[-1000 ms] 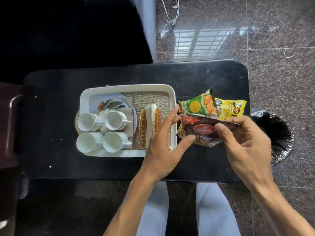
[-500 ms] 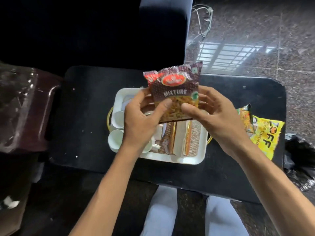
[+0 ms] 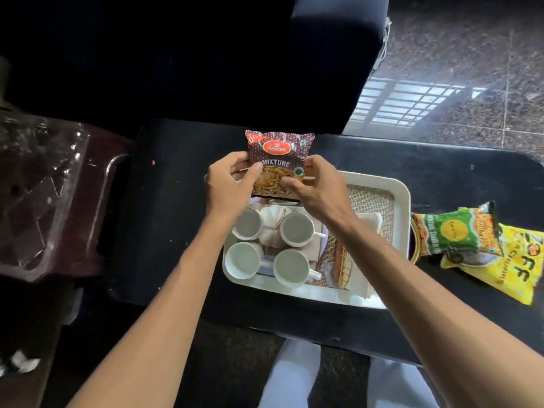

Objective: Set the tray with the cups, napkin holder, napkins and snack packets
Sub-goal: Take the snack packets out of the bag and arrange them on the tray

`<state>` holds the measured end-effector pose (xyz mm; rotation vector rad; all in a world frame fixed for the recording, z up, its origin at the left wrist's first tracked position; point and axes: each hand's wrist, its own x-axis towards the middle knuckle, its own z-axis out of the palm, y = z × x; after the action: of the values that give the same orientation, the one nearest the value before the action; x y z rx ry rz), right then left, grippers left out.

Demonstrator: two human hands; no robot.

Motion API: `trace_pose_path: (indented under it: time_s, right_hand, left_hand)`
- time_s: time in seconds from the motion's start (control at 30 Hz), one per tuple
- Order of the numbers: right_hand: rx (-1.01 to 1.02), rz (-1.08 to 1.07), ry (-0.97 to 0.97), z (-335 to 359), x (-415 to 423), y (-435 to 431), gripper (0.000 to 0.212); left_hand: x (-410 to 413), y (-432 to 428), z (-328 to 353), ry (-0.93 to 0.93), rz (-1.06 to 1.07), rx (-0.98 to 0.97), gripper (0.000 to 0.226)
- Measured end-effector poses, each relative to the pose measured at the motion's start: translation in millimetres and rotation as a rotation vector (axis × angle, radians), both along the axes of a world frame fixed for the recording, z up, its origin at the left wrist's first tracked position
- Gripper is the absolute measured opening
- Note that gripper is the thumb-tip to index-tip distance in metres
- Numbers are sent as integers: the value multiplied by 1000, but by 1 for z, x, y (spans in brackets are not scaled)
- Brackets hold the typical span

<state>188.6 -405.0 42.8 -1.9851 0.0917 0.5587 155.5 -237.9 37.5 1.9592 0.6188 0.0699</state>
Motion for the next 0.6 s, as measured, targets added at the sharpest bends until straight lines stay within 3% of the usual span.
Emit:
trace_pose_path:
  time_s: [0.33, 0.6]
  right_hand:
    - [-118, 53, 3, -37, -1, 23, 39]
    - [-112, 31, 43, -47, 4, 30, 35]
  left_hand:
    - [1, 13, -29, 157, -61, 94, 22]
    - [-2, 6, -35, 142, 84, 139, 32]
